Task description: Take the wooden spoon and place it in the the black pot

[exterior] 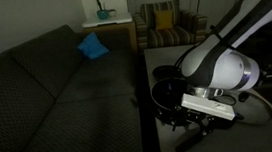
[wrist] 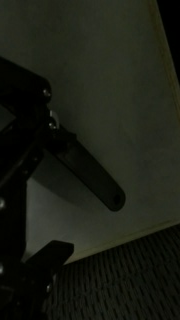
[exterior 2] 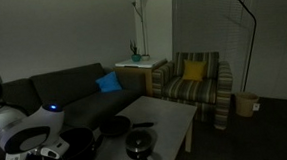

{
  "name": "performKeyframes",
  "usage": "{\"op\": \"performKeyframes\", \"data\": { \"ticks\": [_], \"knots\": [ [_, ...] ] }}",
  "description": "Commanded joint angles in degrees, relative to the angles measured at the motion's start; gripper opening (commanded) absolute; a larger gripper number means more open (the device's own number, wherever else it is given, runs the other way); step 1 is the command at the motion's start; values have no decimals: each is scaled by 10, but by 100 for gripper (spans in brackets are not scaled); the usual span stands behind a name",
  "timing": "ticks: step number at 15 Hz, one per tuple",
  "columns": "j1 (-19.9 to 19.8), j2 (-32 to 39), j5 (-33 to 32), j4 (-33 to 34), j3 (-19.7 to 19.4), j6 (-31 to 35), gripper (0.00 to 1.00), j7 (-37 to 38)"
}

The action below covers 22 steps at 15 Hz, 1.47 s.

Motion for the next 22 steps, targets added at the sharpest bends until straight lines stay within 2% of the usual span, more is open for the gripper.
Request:
{"op": "performKeyframes", "data": {
  "ticks": [1, 8, 22],
  "knots": [
    [5, 0, 8, 4, -5, -4, 100, -3],
    [5, 0, 10, -2, -8, -1, 100, -1],
    [43, 0, 5, -33, -61, 23, 100, 66]
  ]
}}
